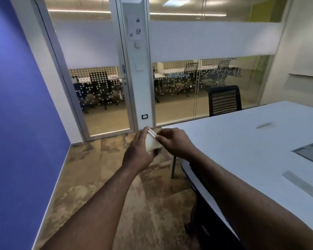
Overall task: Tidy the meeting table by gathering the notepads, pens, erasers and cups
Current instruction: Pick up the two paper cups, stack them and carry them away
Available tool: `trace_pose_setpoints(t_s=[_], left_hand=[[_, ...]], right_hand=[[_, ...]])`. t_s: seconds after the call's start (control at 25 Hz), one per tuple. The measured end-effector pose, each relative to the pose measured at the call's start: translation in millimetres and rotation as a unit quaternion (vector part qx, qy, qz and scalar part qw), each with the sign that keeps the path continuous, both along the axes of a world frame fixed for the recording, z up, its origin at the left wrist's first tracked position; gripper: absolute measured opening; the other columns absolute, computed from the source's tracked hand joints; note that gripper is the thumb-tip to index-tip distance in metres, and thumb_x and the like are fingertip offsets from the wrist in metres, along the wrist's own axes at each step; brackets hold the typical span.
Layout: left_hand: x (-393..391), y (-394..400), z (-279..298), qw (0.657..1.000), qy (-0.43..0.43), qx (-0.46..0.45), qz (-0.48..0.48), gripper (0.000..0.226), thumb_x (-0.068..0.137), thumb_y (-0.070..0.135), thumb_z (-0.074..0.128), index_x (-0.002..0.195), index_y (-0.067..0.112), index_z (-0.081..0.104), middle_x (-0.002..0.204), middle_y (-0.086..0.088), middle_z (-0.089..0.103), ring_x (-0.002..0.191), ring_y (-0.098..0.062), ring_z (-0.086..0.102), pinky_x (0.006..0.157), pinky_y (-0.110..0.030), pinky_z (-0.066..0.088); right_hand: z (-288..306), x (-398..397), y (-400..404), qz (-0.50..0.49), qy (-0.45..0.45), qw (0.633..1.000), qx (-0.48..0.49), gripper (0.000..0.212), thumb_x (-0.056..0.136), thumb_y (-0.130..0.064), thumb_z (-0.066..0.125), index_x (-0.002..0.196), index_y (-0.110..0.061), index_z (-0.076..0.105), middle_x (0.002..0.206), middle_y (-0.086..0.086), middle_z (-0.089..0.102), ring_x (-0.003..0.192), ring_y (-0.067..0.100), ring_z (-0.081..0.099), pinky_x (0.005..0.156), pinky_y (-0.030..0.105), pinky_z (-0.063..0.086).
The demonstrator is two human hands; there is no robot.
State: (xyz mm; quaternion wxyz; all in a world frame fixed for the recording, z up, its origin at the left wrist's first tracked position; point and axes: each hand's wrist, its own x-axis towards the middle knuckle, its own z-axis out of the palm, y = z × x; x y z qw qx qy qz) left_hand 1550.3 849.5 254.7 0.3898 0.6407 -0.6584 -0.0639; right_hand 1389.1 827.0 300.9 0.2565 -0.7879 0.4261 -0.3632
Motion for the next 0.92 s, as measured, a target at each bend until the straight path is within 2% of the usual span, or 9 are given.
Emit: trace_pose_setpoints(t_s=[0.08, 0.2, 0.36, 0.56, 0.8, 0.92], left_hand=[[42, 5, -13, 1.0, 0.014, 0.015, 0.021, 0.09, 0.075, 0.043, 0.078, 0.147, 0.036, 0.024, 0.144, 0.001, 0.043, 0.113, -0.024, 0.053, 0.079, -0.034, 0.048], [91, 3, -40, 0.997, 0.062, 0.035, 0.041, 0.09, 0.073, 0.042, 0.081, 0.145, 0.036, 0.027, 0.142, 0.0, 0.044, 0.104, -0.018, 0.051, 0.075, -0.03, 0.045], [152, -13, -86, 0.988, 0.101, 0.093, 0.068, 0.089, 0.071, 0.046, 0.081, 0.142, 0.041, 0.028, 0.135, 0.002, 0.051, 0.098, -0.016, 0.052, 0.071, -0.029, 0.045], [232, -81, -131, 0.98, 0.118, 0.126, 0.096, 0.09, 0.069, 0.046, 0.082, 0.143, 0.039, 0.03, 0.136, 0.002, 0.053, 0.105, -0.02, 0.056, 0.08, -0.037, 0.054], [303, -197, -153, 0.969, 0.126, 0.187, 0.1, 0.087, 0.067, 0.048, 0.082, 0.138, 0.042, 0.032, 0.131, 0.003, 0.056, 0.1, -0.021, 0.059, 0.076, -0.036, 0.054], [331, -247, -165, 0.967, 0.129, 0.201, 0.093, 0.085, 0.066, 0.051, 0.08, 0.136, 0.044, 0.032, 0.128, 0.006, 0.057, 0.096, -0.017, 0.058, 0.066, -0.026, 0.049]], right_hand=[[-9, 42, 0, 0.023, 0.026, 0.999, -0.006, 0.02, 0.092, -0.03, 0.059, 0.101, -0.019, 0.074, 0.087, -0.005, 0.073, 0.076, 0.002, 0.064, 0.067, 0.021, 0.05], [-34, 97, -13, 0.034, 0.06, 0.998, 0.005, 0.024, 0.093, -0.033, 0.056, 0.104, -0.019, 0.072, 0.084, -0.007, 0.069, 0.069, -0.003, 0.057, 0.054, 0.008, 0.037], [-80, 158, -50, 0.062, 0.091, 0.993, 0.046, 0.024, 0.094, -0.03, 0.055, 0.106, -0.018, 0.072, 0.092, 0.0, 0.073, 0.074, 0.007, 0.061, 0.057, 0.016, 0.04], [-132, 239, -138, 0.099, 0.096, 0.987, 0.085, 0.025, 0.096, -0.027, 0.053, 0.107, -0.015, 0.071, 0.094, 0.004, 0.073, 0.081, 0.018, 0.064, 0.071, 0.032, 0.05], [-160, 308, -259, 0.1, 0.094, 0.981, 0.14, 0.022, 0.096, -0.026, 0.054, 0.105, -0.016, 0.071, 0.097, 0.004, 0.073, 0.089, 0.021, 0.065, 0.074, 0.033, 0.051], [-174, 331, -306, 0.092, 0.1, 0.978, 0.156, 0.021, 0.095, -0.028, 0.055, 0.102, -0.019, 0.072, 0.099, 0.0, 0.074, 0.092, 0.017, 0.066, 0.076, 0.032, 0.052]])
